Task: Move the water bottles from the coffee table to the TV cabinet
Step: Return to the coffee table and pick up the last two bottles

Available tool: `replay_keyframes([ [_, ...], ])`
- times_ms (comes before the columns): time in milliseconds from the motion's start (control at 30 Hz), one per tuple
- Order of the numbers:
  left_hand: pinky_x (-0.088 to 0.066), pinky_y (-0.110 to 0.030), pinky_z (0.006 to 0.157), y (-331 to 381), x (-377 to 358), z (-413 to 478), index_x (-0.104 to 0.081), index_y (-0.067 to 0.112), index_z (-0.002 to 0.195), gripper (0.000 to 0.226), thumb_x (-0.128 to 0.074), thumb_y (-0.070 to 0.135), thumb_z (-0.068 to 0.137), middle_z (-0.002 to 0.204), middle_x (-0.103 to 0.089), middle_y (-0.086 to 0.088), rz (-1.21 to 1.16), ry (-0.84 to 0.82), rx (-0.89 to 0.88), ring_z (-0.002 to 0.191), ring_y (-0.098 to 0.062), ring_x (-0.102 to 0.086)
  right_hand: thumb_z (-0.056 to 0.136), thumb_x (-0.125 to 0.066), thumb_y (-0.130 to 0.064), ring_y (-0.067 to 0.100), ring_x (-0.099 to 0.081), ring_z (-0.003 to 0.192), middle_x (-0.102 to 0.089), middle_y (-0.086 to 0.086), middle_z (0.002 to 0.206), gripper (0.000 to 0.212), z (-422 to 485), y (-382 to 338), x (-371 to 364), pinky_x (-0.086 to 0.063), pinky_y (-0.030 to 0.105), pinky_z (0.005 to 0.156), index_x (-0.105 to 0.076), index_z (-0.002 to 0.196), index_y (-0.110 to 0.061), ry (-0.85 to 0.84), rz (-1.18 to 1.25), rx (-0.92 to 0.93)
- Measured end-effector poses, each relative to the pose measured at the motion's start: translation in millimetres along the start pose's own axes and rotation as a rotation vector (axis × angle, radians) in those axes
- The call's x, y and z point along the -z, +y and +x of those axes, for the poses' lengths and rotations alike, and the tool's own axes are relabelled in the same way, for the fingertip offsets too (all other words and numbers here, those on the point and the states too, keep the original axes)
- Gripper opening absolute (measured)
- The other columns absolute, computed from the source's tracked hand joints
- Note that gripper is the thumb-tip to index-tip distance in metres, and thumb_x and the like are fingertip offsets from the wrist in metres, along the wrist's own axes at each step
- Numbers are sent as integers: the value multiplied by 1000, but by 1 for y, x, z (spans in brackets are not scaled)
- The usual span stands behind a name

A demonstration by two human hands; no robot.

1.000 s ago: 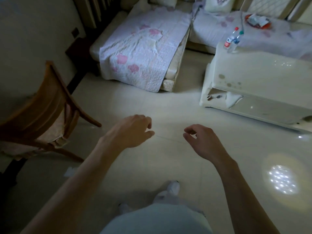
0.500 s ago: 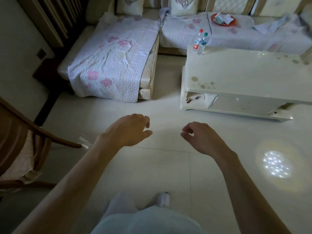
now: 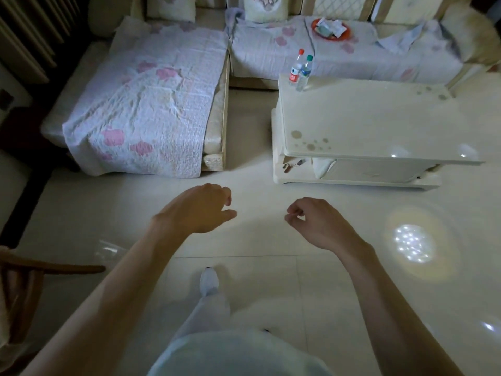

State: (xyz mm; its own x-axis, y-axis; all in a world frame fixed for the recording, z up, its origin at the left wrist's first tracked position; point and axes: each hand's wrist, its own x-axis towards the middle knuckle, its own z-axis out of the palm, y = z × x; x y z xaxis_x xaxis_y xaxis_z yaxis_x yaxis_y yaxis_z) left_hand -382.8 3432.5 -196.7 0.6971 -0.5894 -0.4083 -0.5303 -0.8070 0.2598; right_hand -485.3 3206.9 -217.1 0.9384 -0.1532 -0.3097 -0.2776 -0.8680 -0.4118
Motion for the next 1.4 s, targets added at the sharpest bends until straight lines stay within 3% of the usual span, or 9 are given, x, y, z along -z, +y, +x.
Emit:
replay_keyframes([
  [333, -51, -31, 85, -107, 89, 105, -61, 20, 115, 38, -54, 48, 91, 113, -68, -1, 6, 10, -131, 99, -20, -65, 92, -56, -35, 15, -61, 105, -67, -2, 113, 27, 127, -78, 21, -47, 31, 90, -67, 108, -16, 36, 4, -137],
  [533, -52, -38, 89, -105, 88, 115, -60, 21, 113, 36, -55, 49, 91, 112, -67, 2, -24, 25, -145, 100, -21, -64, 92, -57, -35, 14, -61, 105, -68, -2, 112, 26, 136, -72, 22, -46, 28, 88, -67, 107, -16, 39, 2, -146],
  [900, -51, -39, 90, -122, 126, 198, -60, 23, 111, 36, -55, 51, 89, 110, -67, 1, -43, -13, -119, 100, -22, -64, 91, -57, -33, 15, -62, 105, -68, -2, 111, 25, 231, -58, 58, -47, 30, 86, -68, 107, -16, 82, 28, -132],
  [1400, -52, -38, 86, -63, 230, 354, -61, 15, 109, 31, -54, 41, 93, 109, -65, -2, 17, 12, -105, 95, -22, -63, 92, -55, -35, 19, -63, 102, -68, -3, 104, 26, 399, 5, 169, -44, 27, 78, -67, 102, -13, 84, 33, -36],
])
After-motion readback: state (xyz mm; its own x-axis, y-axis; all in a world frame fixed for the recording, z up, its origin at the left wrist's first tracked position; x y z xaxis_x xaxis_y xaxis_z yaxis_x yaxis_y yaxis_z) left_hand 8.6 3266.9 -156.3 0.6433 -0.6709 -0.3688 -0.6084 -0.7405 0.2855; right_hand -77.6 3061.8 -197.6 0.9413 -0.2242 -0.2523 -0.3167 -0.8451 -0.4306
